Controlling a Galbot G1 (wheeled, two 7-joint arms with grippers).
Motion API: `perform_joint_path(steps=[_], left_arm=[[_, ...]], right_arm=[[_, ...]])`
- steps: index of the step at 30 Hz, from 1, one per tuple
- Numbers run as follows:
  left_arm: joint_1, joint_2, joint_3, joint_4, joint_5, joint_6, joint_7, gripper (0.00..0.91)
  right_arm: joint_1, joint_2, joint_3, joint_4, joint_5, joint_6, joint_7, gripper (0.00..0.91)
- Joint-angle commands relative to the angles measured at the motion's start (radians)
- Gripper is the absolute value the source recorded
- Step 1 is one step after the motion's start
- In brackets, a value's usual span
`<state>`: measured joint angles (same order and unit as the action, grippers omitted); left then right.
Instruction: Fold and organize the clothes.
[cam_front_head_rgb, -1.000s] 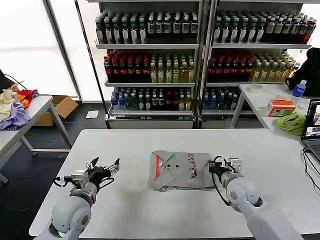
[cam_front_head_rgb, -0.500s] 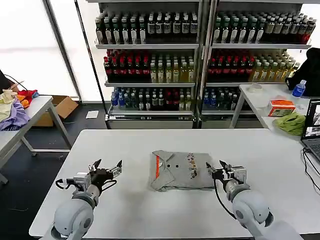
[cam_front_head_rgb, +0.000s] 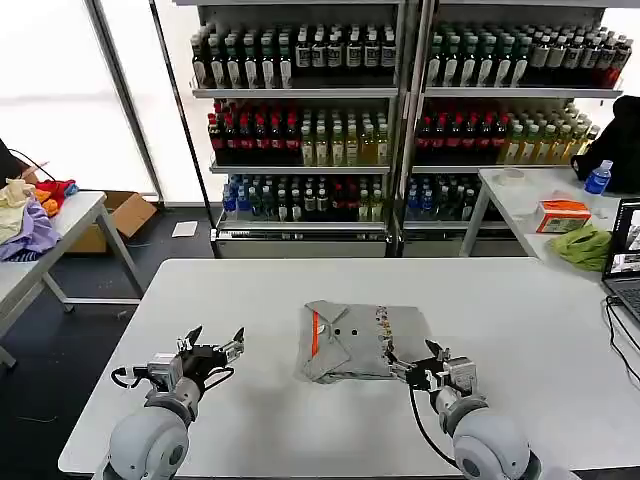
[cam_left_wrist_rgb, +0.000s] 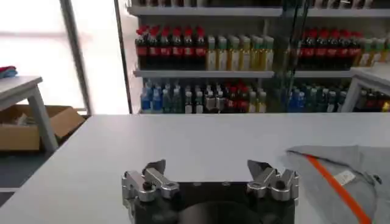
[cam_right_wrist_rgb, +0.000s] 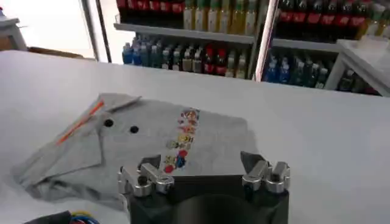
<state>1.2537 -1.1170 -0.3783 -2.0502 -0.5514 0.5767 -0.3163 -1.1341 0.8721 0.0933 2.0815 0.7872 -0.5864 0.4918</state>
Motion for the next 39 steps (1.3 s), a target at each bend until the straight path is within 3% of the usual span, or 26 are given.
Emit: perform_joint_path(steps=[1, 13, 29, 34, 37, 39], left_arm=[[0.013, -0.008, -0.003, -0.002, 0.006, 0.000, 0.002, 0.907], [0.040, -0.004, -0.017, -0.020, 0.005, 0.000, 0.007, 0.907], [0.072, -0.001, -0.034, -0.053, 0.006, -0.001, 0.011, 0.907], [0.095, -0.003, -0.046, -0.055, 0.022, -0.001, 0.019, 0.907], [0.090, -0.012, -0.082, -0.078, 0.023, 0.000, 0.019, 0.907], [0.096, -0.035, -0.118, -0.106, 0.029, -0.001, 0.032, 0.907]], right_arm=[[-0.024, 0.011, -0.033, -0.010, 0.032, 0.000, 0.051, 0.907], [-0.052, 0.055, -0.022, -0.019, 0.029, 0.000, 0.110, 0.907], [-0.096, 0.076, 0.017, -0.027, 0.027, 0.001, 0.112, 0.907], [-0.106, 0.070, 0.113, 0.089, -0.010, 0.004, 0.079, 0.907], [-0.067, 0.060, 0.163, 0.133, -0.057, 0.006, 0.049, 0.907], [-0.005, 0.048, 0.178, 0.136, -0.041, 0.004, 0.031, 0.907]])
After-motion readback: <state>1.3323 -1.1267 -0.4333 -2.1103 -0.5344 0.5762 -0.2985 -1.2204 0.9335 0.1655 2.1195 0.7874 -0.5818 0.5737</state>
